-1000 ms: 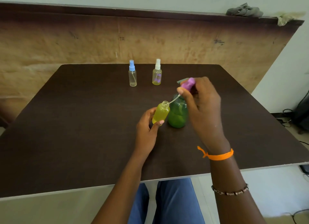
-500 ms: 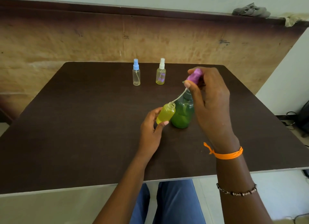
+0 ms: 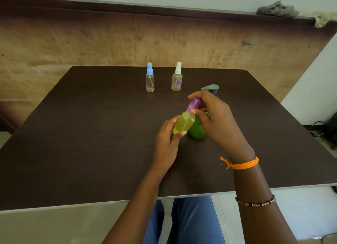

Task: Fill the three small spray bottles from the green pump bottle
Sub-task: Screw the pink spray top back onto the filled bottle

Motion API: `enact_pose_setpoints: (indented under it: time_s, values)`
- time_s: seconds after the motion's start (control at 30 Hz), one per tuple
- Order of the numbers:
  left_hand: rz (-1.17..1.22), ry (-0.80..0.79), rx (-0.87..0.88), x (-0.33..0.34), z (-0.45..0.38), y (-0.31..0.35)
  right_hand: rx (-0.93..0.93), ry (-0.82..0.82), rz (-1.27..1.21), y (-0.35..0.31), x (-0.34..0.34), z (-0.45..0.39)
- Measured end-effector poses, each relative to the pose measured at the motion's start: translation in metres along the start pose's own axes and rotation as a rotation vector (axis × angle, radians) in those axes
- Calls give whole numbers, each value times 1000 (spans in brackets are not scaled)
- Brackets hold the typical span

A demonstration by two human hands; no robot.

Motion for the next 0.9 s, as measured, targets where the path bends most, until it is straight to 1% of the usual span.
enact_pose_setpoints:
  time_s: [0.13,0.23,0.43,0.57,0.77,0.9]
  values:
    - [-40,7,-7,0,0,-5,-77,-82,24,-3,-5,-3]
    - [-76,24,-1,-1,0,-5,-94,-160,110,-3,-10,-10]
    - [-24,33,7,-1,-1,-5,-138,-292,204,-9,-18,-25]
    - [-25,29,3,-2,-1,-6,-164,-319,248,-16,-19,-31]
    - [-4,22,8,-1,0,-2,-163,-387,406,-20,-19,-41]
    - [69,-5,-1,-1,0,3,-202,-369,387,-29,-24,-43]
Point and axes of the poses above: each hand's wrist, its own z-axis away from the middle knuckle, its own x-axis out of the palm, y = z × x, the point moved 4 cm from there along -z, towards the middle knuckle, and after that the axes turned 13 degrees about z, right-handed, at the moved point
